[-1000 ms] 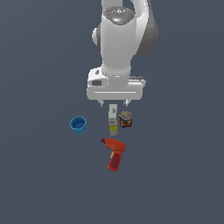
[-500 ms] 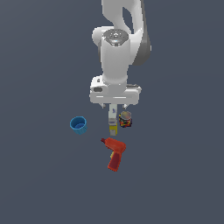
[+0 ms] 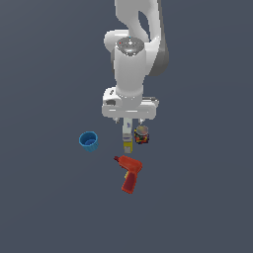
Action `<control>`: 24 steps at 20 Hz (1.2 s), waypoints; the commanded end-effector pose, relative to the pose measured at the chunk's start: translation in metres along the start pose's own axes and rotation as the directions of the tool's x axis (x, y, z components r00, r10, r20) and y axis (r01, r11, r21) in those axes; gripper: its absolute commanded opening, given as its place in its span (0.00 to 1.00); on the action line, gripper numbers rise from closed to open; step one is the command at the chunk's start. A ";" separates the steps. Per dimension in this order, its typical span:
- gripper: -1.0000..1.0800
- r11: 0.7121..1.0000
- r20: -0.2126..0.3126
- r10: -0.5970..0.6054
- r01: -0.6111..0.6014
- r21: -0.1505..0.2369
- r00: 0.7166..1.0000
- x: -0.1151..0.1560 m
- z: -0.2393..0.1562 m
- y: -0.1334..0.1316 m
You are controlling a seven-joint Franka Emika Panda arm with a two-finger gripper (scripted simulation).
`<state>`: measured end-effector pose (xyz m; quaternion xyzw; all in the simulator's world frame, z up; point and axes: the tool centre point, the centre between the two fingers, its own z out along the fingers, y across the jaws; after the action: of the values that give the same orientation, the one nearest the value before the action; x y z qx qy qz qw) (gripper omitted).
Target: Pick up a designated object from a clutter of objects.
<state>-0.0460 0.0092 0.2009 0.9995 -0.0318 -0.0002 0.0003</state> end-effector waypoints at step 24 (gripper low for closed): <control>0.00 1.000 0.000 0.002 -0.002 0.000 1.000 -0.001 0.049 0.000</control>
<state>-0.0470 0.0093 0.1527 0.9995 -0.0326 0.0003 0.0001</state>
